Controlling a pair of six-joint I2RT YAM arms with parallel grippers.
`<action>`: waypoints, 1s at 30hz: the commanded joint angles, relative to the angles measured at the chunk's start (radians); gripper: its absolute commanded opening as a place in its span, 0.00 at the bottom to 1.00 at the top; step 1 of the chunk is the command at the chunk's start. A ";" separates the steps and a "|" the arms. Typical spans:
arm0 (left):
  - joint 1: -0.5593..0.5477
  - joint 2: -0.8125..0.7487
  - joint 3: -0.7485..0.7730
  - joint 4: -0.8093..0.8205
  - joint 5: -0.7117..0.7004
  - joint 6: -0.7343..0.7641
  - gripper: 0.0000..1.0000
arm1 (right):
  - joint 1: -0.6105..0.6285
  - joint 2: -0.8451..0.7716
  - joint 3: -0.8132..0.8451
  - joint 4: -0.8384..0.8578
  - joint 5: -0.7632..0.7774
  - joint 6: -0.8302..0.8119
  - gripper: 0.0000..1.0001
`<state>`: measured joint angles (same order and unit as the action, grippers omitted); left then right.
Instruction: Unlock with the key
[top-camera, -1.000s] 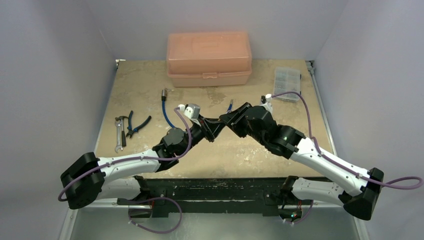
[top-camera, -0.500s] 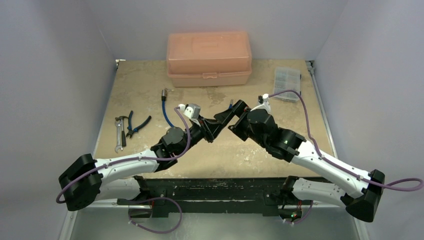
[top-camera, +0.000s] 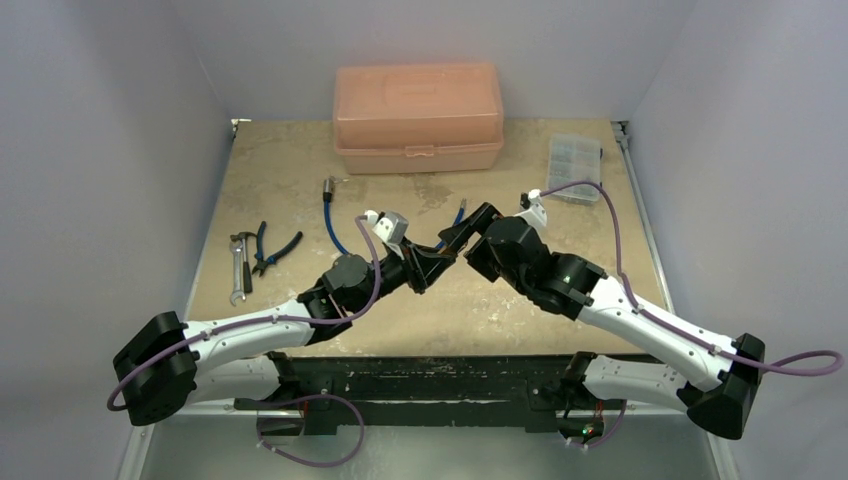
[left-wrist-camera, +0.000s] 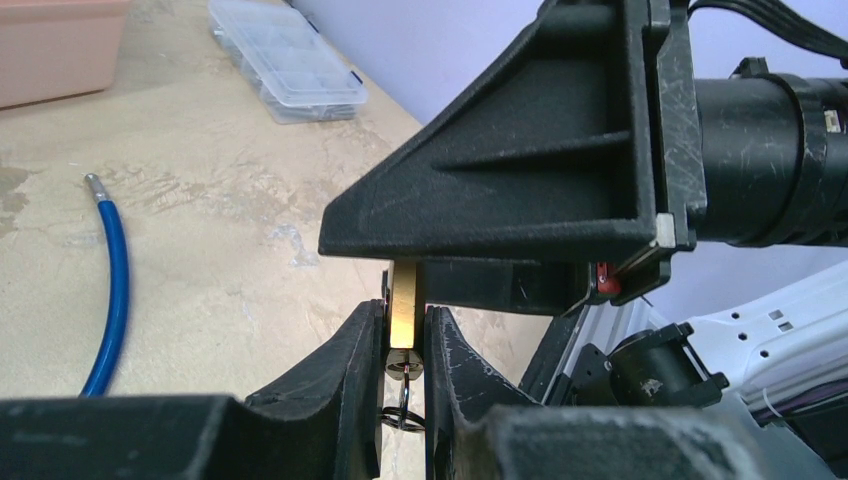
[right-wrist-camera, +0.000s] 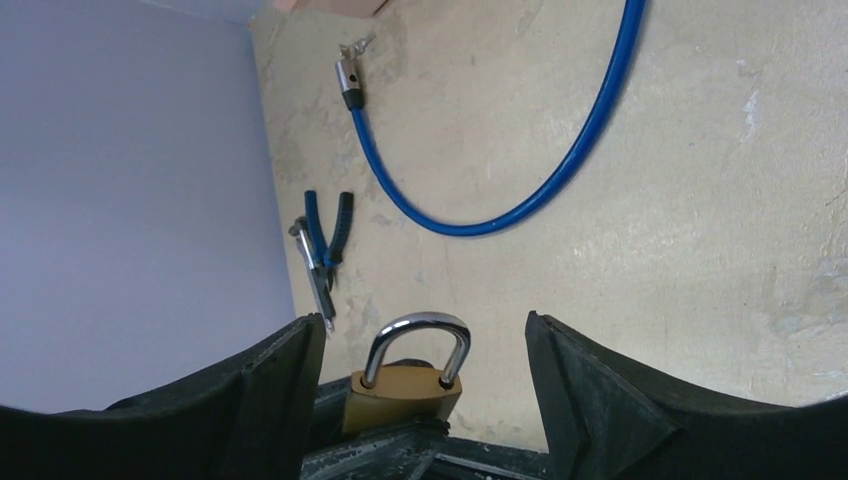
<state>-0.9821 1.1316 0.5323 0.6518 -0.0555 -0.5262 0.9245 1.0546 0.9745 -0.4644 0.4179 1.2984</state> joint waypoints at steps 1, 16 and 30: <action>0.005 -0.028 0.004 0.054 0.045 0.023 0.00 | 0.001 -0.004 0.047 0.001 0.062 0.023 0.78; 0.005 -0.069 -0.015 0.065 0.040 -0.031 0.00 | 0.000 -0.014 0.005 0.074 0.008 0.009 0.24; 0.005 -0.075 -0.025 0.091 0.171 -0.313 0.00 | 0.000 -0.215 -0.305 0.562 -0.066 -0.159 0.13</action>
<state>-0.9817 1.0702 0.5083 0.6418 0.0257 -0.6930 0.9241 0.9077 0.7696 -0.1532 0.3702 1.2385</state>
